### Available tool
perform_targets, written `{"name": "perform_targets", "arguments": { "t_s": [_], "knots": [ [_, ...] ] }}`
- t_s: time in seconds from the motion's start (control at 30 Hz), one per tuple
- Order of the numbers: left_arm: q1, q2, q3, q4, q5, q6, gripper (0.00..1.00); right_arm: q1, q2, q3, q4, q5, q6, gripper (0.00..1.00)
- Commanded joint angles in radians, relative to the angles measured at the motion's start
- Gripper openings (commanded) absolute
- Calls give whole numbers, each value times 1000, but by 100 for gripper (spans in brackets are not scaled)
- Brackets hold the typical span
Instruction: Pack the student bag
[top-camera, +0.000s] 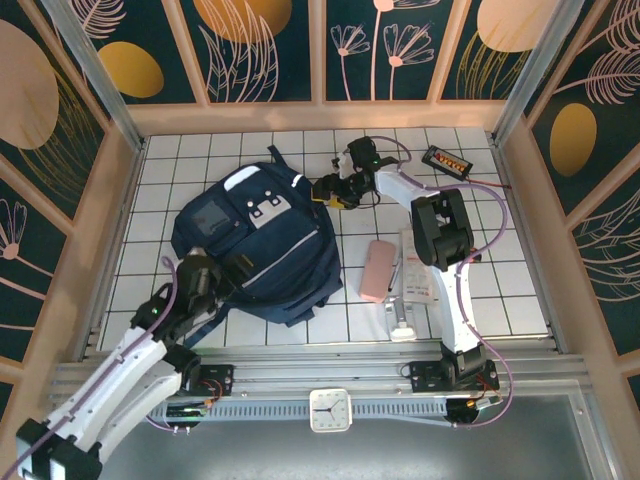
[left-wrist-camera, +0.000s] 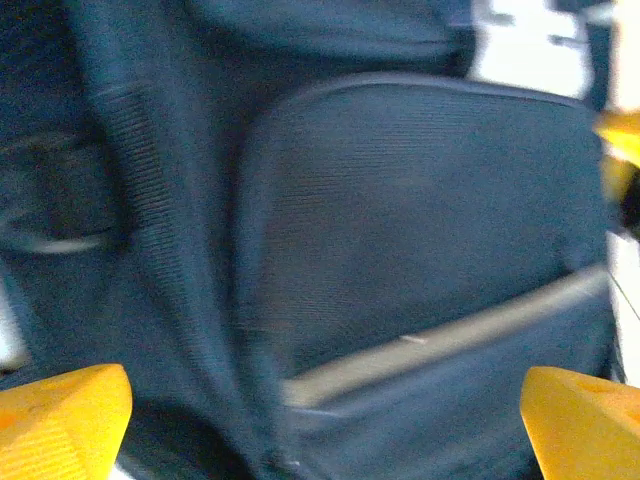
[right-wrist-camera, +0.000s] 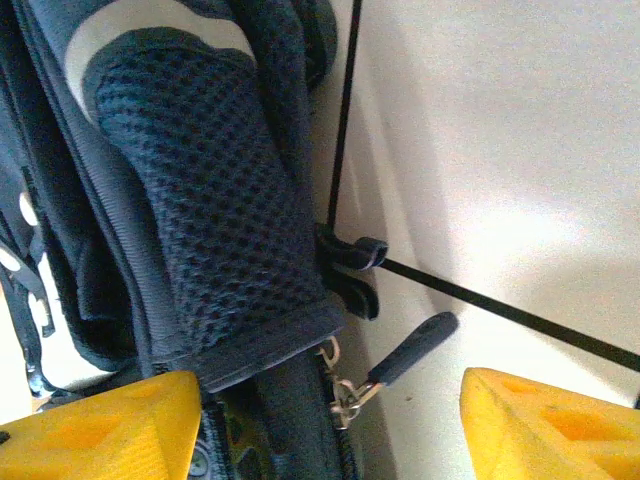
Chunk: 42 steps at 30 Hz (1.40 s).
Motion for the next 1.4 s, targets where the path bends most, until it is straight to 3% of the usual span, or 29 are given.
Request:
{"name": "perform_targets", "arguments": {
  "t_s": [0.0,0.07,0.13,0.2,0.27,0.37,0.53,0.57,0.67,0.77,0.93,1.13,1.23,1.37],
  "knots": [
    [57,-25,-120,116,55,-260,98,2,22,40,-25,-30,-38,66],
    [101,-3,-191,226,90,-277,92,5,2,-3,2,-30,-32,61],
    [147,58,-219,348,126,-256,83,6,-36,-73,57,-53,-9,47],
    [213,161,-207,451,177,-201,76,6,-80,-146,109,-69,15,32],
    [302,294,-138,507,237,-93,72,10,-136,-245,185,-92,56,26],
    [420,506,55,480,298,128,71,24,-223,-396,297,-108,129,18],
    [499,773,389,317,332,416,71,57,-331,-549,397,-103,206,18],
    [499,804,446,274,330,459,73,59,-343,-558,391,-99,208,22],
    [498,807,531,179,311,519,84,43,-392,-550,314,-44,168,49],
    [495,725,566,66,233,619,92,8,-443,-498,187,36,97,63],
    [393,614,647,-96,30,861,98,-10,-423,-335,-46,111,1,64],
    [181,589,617,-45,-12,1186,97,29,-345,-255,-70,92,3,59],
    [113,596,550,-5,58,1385,98,28,-333,-269,-16,73,34,58],
    [61,650,531,25,123,1532,99,24,-335,-286,10,70,38,58]
  ]
}}
